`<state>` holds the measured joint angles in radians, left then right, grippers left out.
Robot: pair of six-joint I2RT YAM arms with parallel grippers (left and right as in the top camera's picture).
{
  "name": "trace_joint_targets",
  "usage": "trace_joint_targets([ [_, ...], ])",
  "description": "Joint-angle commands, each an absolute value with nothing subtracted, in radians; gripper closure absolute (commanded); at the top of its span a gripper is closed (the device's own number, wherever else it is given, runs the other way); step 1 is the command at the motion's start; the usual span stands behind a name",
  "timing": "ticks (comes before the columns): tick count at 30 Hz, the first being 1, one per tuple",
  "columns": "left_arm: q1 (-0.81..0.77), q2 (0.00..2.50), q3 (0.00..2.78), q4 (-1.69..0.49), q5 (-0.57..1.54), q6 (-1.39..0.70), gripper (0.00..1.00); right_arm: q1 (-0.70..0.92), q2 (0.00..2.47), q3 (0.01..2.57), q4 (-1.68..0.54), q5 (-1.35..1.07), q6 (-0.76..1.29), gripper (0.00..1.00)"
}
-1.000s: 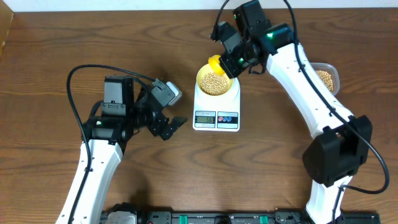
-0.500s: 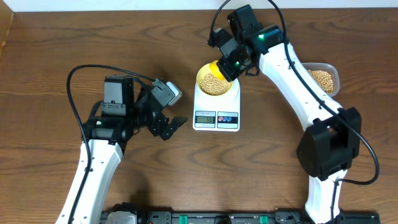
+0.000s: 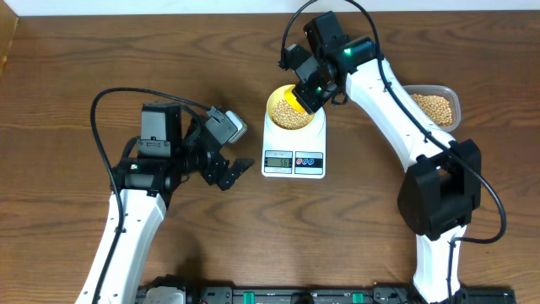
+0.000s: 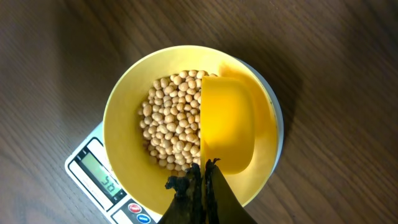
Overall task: Scoop item into bowl and weigh 50g on scale
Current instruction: 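Tip the scoop into the yellow bowl with the right gripper, then lift the scoop from the bowl and move it back to the tub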
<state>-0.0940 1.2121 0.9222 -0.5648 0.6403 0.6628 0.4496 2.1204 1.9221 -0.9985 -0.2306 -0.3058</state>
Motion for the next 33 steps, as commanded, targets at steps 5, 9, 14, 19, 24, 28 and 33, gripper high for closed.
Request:
trace_joint_targets([
  [5, -0.089, 1.218, 0.933, -0.564, 0.635, 0.677, 0.02, 0.477, 2.128, 1.92, -1.013, -0.23, -0.331, 0.99],
  [9, -0.089, 1.218, 0.933, -0.564, 0.635, 0.677, 0.03, 0.487, 2.128, 1.92, -1.016, -0.23, -0.331, 0.99],
  [14, -0.089, 1.218, 0.933, -0.564, 0.635, 0.677, 0.02, 0.498, 2.129, 1.92, -1.032, -0.23, -0.331, 0.99],
  [19, -0.089, 1.218, 0.933, -0.564, 0.635, 0.677, 0.02, 0.5, 2.129, 1.92, -1.052, -0.231, -0.33, 0.99],
  [24, -0.089, 1.218, 0.933, -0.564, 0.635, 0.677, 0.02, 0.499, 2.128, 1.92, -1.079, -0.246, -0.316, 0.99],
  [28, -0.089, 1.218, 0.933, -0.564, 0.635, 0.677, 0.03, 0.491, 2.128, 1.92, -1.079, -0.292, -0.303, 0.99],
  [33, -0.089, 1.218, 0.933, -0.564, 0.635, 0.677, 0.02, 0.463, 2.128, 1.92, -1.073, -0.389, -0.26, 0.99],
])
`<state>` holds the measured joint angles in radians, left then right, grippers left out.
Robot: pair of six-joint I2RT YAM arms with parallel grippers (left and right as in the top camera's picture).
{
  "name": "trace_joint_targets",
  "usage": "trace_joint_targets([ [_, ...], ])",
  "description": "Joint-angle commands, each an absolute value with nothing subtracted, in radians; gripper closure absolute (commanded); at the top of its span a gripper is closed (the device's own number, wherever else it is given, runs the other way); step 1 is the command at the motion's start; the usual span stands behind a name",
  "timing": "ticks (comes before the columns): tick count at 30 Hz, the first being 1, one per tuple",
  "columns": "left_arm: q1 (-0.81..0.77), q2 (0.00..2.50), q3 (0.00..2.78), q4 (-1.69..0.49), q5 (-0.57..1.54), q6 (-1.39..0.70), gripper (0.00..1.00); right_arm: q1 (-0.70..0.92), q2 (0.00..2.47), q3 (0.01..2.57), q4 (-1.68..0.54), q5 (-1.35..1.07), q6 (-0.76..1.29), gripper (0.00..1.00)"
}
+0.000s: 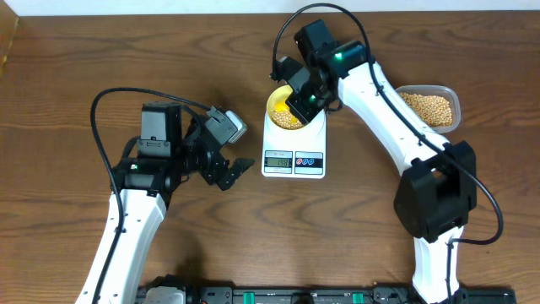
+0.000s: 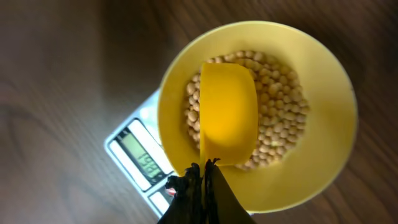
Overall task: Scoop item into bowl and weigh 50g on scale
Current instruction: 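Lift the scoop from the bowl and move it back to the tub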
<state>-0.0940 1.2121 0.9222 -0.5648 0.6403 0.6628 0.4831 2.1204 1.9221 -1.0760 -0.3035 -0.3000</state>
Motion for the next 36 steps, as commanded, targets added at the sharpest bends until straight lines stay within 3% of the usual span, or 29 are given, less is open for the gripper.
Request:
trace_joint_targets([
  [1, -0.089, 1.218, 0.933, -0.564, 0.635, 0.677, 0.02, 0.454, 2.128, 1.92, -1.07, -0.405, -0.252, 0.99],
  [12, -0.089, 1.218, 0.933, -0.564, 0.635, 0.677, 0.02, 0.342, 2.128, 1.92, -1.066, -0.662, -0.186, 0.99],
  [22, -0.089, 1.218, 0.933, -0.564, 0.635, 0.677, 0.02, 0.218, 2.128, 1.921, -1.071, -1.056, -0.187, 0.99],
  [36, -0.089, 1.218, 0.933, -0.564, 0.635, 0.677, 0.03, 0.093, 2.065, 1.921, -1.102, -1.136, -0.188, 0.99],
])
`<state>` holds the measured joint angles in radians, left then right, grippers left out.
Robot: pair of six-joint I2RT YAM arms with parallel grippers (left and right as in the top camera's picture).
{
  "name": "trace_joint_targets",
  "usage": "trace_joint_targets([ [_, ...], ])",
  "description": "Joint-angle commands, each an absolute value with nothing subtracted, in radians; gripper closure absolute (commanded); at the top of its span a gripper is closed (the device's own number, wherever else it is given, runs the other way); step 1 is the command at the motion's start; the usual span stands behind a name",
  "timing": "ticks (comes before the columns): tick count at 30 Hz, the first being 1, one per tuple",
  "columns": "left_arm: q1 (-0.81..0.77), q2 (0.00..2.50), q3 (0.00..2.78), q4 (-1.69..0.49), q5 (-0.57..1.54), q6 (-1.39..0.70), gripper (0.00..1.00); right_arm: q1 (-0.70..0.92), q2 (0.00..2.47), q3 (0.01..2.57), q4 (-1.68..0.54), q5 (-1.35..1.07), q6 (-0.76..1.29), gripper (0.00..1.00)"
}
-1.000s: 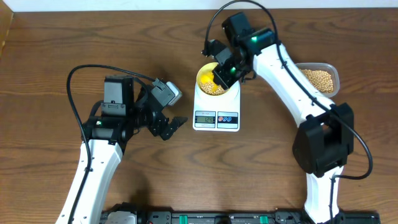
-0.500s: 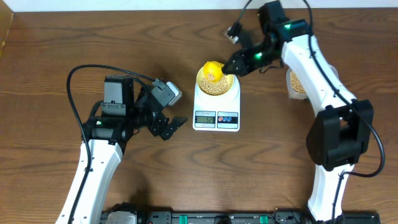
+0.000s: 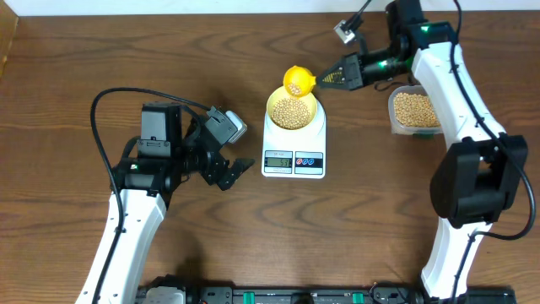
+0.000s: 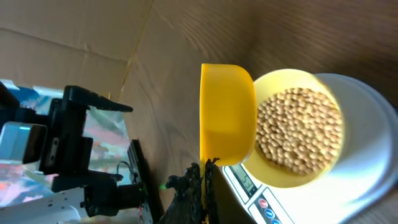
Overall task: Scoop item into bowl and weigh 50g on scale
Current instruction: 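Lift the scoop from the bowl and move it back to the tub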
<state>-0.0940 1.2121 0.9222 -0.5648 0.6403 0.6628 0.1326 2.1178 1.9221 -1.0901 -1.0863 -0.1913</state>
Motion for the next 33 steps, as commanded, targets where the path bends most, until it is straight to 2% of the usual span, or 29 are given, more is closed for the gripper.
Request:
trace_joint_targets([
  [1, -0.089, 1.218, 0.933, -0.564, 0.635, 0.677, 0.02, 0.079, 2.057, 1.921, -1.111, -1.136, -0.188, 0.99],
  [12, -0.089, 1.218, 0.933, -0.564, 0.635, 0.677, 0.02, -0.137, 2.004, 1.921, -1.284, -1.123, -0.271, 0.99],
  [16, -0.089, 1.218, 0.933, -0.564, 0.635, 0.677, 0.03, -0.212, 2.004, 1.921, -1.335, -1.033, -0.274, 0.99],
  [24, -0.089, 1.218, 0.933, -0.564, 0.635, 0.677, 0.02, -0.278, 2.004, 1.921, -1.365, -0.721, -0.234, 0.99],
  [33, -0.089, 1.218, 0.933, -0.564, 0.635, 0.677, 0.03, -0.181, 2.004, 1.92, -1.361, -0.097, -0.064, 0.99],
])
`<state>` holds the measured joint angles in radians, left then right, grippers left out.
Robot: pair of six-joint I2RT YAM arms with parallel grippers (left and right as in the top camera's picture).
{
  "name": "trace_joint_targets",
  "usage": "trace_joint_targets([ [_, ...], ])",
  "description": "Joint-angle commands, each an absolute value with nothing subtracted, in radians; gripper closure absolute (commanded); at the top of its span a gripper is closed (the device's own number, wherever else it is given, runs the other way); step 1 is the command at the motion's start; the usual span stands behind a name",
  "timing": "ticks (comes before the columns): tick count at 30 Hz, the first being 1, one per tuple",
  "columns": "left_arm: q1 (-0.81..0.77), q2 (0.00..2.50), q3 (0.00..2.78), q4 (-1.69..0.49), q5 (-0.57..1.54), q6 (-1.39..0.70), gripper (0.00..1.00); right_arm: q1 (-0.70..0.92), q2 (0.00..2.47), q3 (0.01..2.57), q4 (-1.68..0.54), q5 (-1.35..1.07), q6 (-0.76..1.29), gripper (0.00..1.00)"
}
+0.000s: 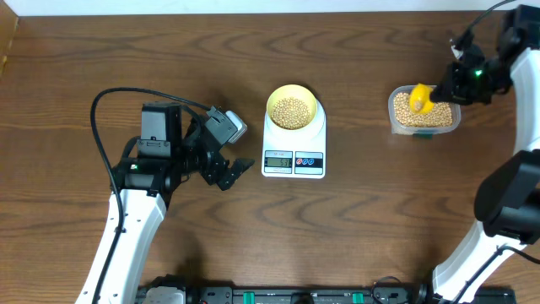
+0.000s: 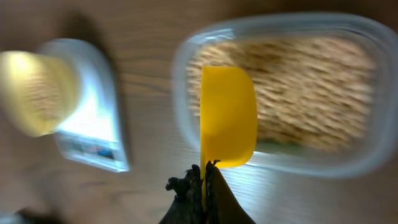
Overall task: Scoop item into bowl and weigh 50g on scale
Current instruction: 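Lift the scoop from the bowl and move it back to the tub, then lower the yellow scoop into the soybean tub with the right gripper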
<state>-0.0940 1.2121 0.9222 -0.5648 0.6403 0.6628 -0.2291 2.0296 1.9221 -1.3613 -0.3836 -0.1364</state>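
Observation:
A yellow bowl (image 1: 292, 109) of soybeans stands on the white scale (image 1: 294, 155) at the table's middle. At the far right a clear plastic tub (image 1: 424, 112) holds more soybeans. My right gripper (image 1: 441, 88) is shut on the handle of a yellow scoop (image 1: 418, 98), which hangs over the tub's left part. In the blurred right wrist view the scoop (image 2: 227, 116) is over the tub (image 2: 283, 93), with the scale (image 2: 93, 118) off to the left. My left gripper (image 1: 229, 173) stands open left of the scale, holding nothing.
The left arm's black cable (image 1: 126, 97) loops over the table at the left. A black rail (image 1: 287, 295) runs along the front edge. The right arm (image 1: 515, 169) reaches in along the right edge.
My right gripper has moved right with the scoop, from just behind the bowl on the scale to over the tub of soybeans. The left arm has not moved.
The scoop was first in the bowl, beside the beans, with the scale reading about 58. Then it lay over the beans in the bowl. Later it was held behind the bowl with beans in it. Now it is over the tub.

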Motion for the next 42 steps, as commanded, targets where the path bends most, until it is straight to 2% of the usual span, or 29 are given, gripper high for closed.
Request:
trace_joint_targets([
  [1, -0.089, 1.218, 0.933, -0.564, 0.635, 0.677, 0.02, -0.144, 2.004, 1.92, -1.36, 0.001, -0.059, 0.99],
  [10, -0.089, 1.218, 0.933, -0.564, 0.635, 0.677, 0.02, 0.042, 2.004, 1.92, -1.353, 0.392, -0.057, 0.99],
  [16, -0.089, 1.218, 0.933, -0.564, 0.635, 0.677, 0.03, 0.08, 2.004, 1.92, -1.356, 0.397, -0.057, 0.99],
  [20, -0.089, 1.218, 0.933, -0.564, 0.635, 0.677, 0.02, 0.077, 2.004, 1.921, -1.354, 0.265, -0.061, 0.99],
  [24, -0.089, 1.218, 0.933, -0.564, 0.635, 0.677, 0.03, 0.081, 2.004, 1.966, -1.334, -0.065, -0.106, 0.99],
  [28, -0.089, 1.218, 0.933, -0.564, 0.635, 0.677, 0.02, 0.087, 2.004, 2.037, -1.299, -0.286, -0.106, 0.99],
  [32, -0.089, 1.218, 0.933, -0.564, 0.635, 0.677, 0.02, 0.109, 2.005, 2.06, -1.191, -0.564, -0.105, 0.99],
  [34, -0.089, 1.218, 0.933, -0.564, 0.635, 0.677, 0.02, 0.138, 2.012, 2.059, -1.15, -0.615, -0.105, 0.99],
  [42, -0.089, 1.218, 0.933, -0.564, 0.635, 0.677, 0.03, 0.258, 2.04, 2.058, -1.106, -0.567, -0.113, 0.99],
])
